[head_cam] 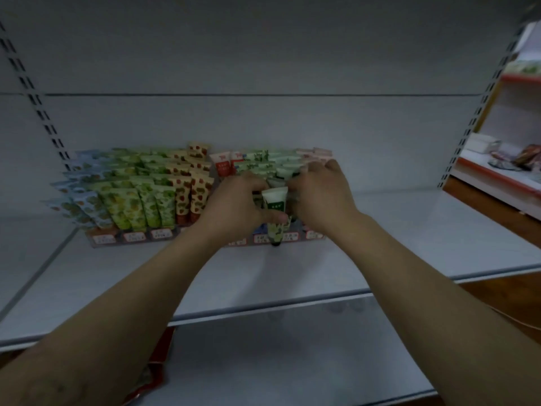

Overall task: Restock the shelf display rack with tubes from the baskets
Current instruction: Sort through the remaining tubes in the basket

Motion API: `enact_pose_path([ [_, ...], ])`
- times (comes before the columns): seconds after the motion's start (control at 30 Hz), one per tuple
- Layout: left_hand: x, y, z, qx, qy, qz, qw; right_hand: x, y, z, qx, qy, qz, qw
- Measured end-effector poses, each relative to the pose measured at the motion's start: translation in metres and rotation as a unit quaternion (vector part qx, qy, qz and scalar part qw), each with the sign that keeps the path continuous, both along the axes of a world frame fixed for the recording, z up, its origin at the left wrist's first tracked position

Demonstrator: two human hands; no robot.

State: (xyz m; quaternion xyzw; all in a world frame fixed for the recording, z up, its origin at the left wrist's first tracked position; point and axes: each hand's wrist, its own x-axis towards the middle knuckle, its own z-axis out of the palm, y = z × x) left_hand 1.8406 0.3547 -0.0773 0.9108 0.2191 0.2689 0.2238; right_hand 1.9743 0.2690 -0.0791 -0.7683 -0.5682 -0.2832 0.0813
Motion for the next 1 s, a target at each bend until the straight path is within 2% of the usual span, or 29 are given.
enact_pose_path([
  [0.1,0.001,-0.002,0.006,0.017,-0.019,0.016,1.0,0.003,-0.017,0.009,-0.017,0.009,0.021,1.0],
  [0.2,0.007,-0.007,0.02,0.042,-0.054,0.044,0.997,0.001,-0.038,0.036,0.036,0.126,0.098,0.987],
  [0.27,0.014,-0.014,0.03,0.056,-0.05,0.052,0.996,-0.007,-0.041,0.047,0.032,0.198,0.131,0.971],
  [0.37,0.021,-0.02,0.037,0.024,-0.073,0.02,0.997,-0.005,-0.041,0.047,0.071,0.2,0.104,0.972],
  [0.43,0.019,-0.02,0.035,0.007,-0.109,0.002,0.994,0.007,-0.044,0.051,0.109,0.244,0.086,0.96],
  [0.5,0.017,-0.016,0.029,0.077,-0.079,-0.002,0.994,0.019,-0.048,0.058,0.166,0.315,0.075,0.932],
  [0.57,0.017,-0.012,0.019,0.161,0.005,-0.003,0.987,0.026,-0.05,0.066,0.225,0.353,0.069,0.906],
  [0.67,0.021,-0.009,0.002,0.179,0.058,0.004,0.982,0.028,-0.048,0.071,0.279,0.381,0.079,0.878],
  [0.83,0.02,0.001,-0.005,0.176,-0.043,-0.022,0.983,0.023,-0.036,0.065,0.259,0.367,0.079,0.89],
  [1.0,0.023,0.001,-0.007,0.177,-0.045,-0.014,0.983,0.027,-0.035,0.07,0.192,0.341,0.058,0.919],
])
